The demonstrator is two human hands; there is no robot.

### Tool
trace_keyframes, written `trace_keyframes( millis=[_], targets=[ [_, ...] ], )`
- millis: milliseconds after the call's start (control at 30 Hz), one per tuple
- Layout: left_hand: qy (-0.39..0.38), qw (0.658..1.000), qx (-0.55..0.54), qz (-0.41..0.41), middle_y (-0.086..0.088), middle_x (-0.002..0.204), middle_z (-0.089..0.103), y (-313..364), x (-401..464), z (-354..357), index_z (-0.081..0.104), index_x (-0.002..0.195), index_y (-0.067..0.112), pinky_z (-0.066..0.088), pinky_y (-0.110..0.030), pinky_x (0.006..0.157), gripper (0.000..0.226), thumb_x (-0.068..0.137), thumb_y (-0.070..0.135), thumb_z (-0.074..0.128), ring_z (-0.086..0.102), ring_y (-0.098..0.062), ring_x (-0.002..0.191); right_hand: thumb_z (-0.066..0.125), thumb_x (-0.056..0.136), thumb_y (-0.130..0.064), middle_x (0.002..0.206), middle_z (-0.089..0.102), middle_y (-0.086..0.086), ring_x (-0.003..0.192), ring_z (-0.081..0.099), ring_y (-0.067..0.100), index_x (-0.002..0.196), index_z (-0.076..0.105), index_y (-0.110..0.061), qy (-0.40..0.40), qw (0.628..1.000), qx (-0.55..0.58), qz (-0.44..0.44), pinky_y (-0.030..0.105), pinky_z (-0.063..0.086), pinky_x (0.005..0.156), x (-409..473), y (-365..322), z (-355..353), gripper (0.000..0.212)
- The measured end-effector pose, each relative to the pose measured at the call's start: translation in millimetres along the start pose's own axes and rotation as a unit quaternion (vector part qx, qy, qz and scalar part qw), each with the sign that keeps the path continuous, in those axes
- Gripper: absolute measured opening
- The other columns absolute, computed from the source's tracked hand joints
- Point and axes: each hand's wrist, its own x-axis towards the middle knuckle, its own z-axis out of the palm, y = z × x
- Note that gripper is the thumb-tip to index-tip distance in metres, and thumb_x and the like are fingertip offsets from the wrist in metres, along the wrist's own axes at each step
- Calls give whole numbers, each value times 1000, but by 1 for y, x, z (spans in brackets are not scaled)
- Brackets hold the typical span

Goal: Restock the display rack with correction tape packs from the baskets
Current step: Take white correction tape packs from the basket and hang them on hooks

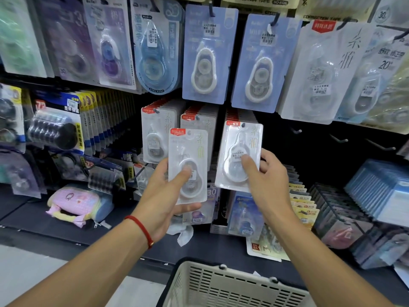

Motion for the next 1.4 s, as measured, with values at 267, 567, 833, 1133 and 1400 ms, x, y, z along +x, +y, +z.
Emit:
trace_keyframes(
  millis=[267, 567, 833, 1133, 1400],
  targets=[
    [14, 1000, 15, 13, 9, 123, 76, 2, -1, 1, 68, 119, 40, 65, -43, 68, 20, 103, 29, 67, 73, -26, 113, 71, 97, -23, 156, 43, 14, 140, 45, 35, 149, 52, -15, -26, 851, -454, -263, 51, 47, 108, -2, 24, 3, 56],
    [13, 999, 25, 17, 9, 123, 75, 1, -2, 2, 65, 126, 36, 64, -41, 67, 23, 105, 27, 64, 73, -26, 113, 58, 97, -14, 172, 18, 5, 159, 16, 30, 154, 47, -19, -134, 791, -546, -241, 49, 27, 124, 10, 31, 12, 58],
    [19, 1000, 1, -14, -7, 134, 65, -2, 7, 4, 57, 124, 24, 64, -48, 70, 23, 104, 14, 60, 70, -36, 114, 66, 99, -15, 134, 64, 2, 124, 59, 19, 133, 68, -15, -109, 905, -330, -244, 39, 50, 102, -15, 17, 13, 35],
    [13, 992, 102, 74, -2, 115, 78, 5, 22, -8, 53, 143, 40, 61, -35, 63, 43, 103, 29, 66, 77, -25, 102, 75, 96, -28, 101, 71, -2, 89, 69, 19, 129, 60, -24, -135, 990, -42, 5, 34, 60, 81, -18, -13, 57, 36],
    [158, 957, 131, 203, -7, 104, 73, 9, 35, -39, 57, 130, 41, 64, -38, 57, 39, 100, 18, 69, 73, -11, 80, 77, 94, -32, 96, 74, -6, 83, 68, 12, 119, 67, -30, -162, 985, -25, -52, 23, 58, 69, -2, -29, 101, 27]
  ],
)
